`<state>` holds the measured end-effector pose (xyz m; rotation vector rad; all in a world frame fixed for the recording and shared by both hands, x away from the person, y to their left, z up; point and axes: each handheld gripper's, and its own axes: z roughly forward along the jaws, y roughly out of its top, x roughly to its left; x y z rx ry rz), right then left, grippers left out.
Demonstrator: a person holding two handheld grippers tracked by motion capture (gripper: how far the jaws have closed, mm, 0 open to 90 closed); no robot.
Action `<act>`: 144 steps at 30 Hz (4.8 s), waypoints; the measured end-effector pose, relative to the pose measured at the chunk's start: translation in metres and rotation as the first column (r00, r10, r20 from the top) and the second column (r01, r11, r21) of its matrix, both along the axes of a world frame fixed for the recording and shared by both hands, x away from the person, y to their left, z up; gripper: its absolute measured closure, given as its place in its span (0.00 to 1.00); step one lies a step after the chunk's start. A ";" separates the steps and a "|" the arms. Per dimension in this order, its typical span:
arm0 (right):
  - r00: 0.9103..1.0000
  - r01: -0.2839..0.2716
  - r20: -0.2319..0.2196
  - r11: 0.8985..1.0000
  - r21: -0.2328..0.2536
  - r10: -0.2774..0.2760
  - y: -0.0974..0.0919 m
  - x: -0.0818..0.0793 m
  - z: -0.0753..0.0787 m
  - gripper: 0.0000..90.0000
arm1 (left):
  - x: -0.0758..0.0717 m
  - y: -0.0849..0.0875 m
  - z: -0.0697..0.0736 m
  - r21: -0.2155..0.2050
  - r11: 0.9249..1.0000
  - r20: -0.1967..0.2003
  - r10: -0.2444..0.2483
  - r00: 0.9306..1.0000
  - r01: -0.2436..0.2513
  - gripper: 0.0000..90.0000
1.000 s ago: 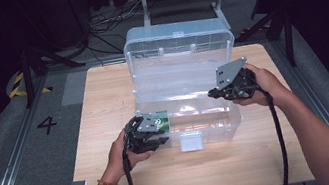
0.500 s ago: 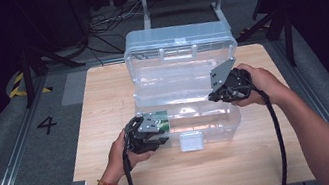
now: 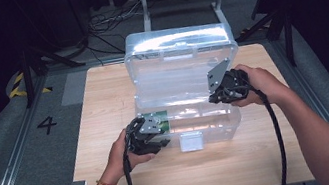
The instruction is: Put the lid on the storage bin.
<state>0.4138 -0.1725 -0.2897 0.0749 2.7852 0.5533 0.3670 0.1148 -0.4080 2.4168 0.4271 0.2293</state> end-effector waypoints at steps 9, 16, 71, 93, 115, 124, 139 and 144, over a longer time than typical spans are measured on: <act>1.000 0.011 0.029 1.000 0.010 -0.012 -0.001 -0.004 -0.002 0.97 | -0.016 0.016 0.026 -0.111 0.994 0.028 0.006 1.000 -0.003 0.45; 0.999 0.018 0.051 1.000 0.007 -0.018 -0.001 -0.009 -0.004 0.96 | -0.017 0.037 0.062 -0.216 0.972 0.050 0.105 0.993 -0.092 0.44; 0.995 0.036 0.091 0.997 0.066 -0.042 -0.009 -0.022 -0.015 0.93 | 0.082 0.063 0.121 -0.245 0.929 0.089 0.305 0.948 -0.276 1.00; 0.990 0.070 0.093 0.948 0.311 -0.104 -0.060 -0.050 -0.010 0.83 | 0.065 0.062 0.109 -0.219 0.946 0.094 0.262 0.960 -0.237 0.99; 0.960 0.249 0.003 0.857 0.451 -0.281 -0.130 -0.079 -0.062 0.69 | 0.045 0.062 0.093 -0.147 0.967 0.103 0.224 0.969 -0.208 1.00; 0.947 0.290 -0.013 0.837 0.464 -0.321 -0.139 -0.078 -0.078 0.65 | 0.040 0.065 0.081 -0.095 0.973 0.098 0.218 0.971 -0.208 1.00; 0.943 0.306 -0.031 0.826 0.473 -0.332 -0.139 -0.078 -0.085 0.63 | 0.033 0.075 0.059 -0.085 0.974 0.056 0.215 0.975 -0.210 0.99; 0.943 0.304 -0.028 0.824 0.477 -0.332 -0.139 -0.079 -0.086 0.62 | 0.030 0.077 0.053 -0.075 0.974 0.035 0.217 0.976 -0.214 0.98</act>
